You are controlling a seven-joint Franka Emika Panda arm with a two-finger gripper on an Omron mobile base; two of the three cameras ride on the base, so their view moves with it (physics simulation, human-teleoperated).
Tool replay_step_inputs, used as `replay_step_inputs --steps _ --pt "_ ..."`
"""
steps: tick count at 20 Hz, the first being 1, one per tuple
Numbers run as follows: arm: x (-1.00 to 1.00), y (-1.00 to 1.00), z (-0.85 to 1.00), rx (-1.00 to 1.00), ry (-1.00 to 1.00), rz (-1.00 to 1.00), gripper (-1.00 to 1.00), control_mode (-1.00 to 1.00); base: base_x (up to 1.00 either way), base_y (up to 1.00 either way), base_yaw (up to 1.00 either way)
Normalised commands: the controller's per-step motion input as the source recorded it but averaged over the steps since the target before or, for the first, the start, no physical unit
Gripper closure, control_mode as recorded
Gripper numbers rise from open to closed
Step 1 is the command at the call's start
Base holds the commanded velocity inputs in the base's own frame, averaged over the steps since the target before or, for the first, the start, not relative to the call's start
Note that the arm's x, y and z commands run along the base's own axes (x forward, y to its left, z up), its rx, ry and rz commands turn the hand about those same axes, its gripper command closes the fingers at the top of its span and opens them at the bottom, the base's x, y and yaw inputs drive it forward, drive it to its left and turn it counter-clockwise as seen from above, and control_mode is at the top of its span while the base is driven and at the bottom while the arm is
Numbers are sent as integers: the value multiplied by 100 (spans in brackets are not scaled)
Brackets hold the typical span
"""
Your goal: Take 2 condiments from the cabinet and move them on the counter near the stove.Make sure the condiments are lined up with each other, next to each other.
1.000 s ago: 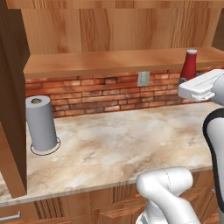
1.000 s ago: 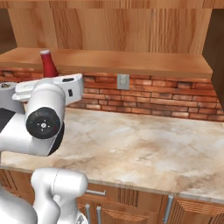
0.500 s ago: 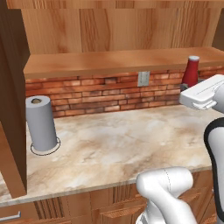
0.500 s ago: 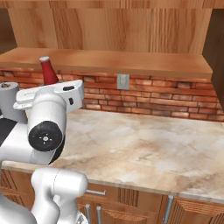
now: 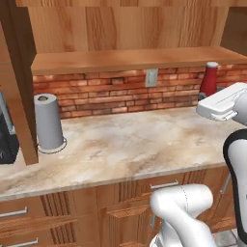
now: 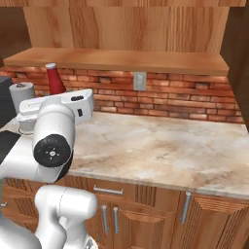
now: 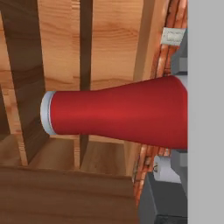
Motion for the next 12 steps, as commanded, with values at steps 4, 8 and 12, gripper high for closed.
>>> replay_step_inputs --steps 4,8,12 --pt "0 0 0 0 0 0 100 100 -100 4 0" --pt "0 0 0 0 0 0 100 100 -87 17 0" --pt "0 0 0 0 0 0 100 100 -75 39 0"
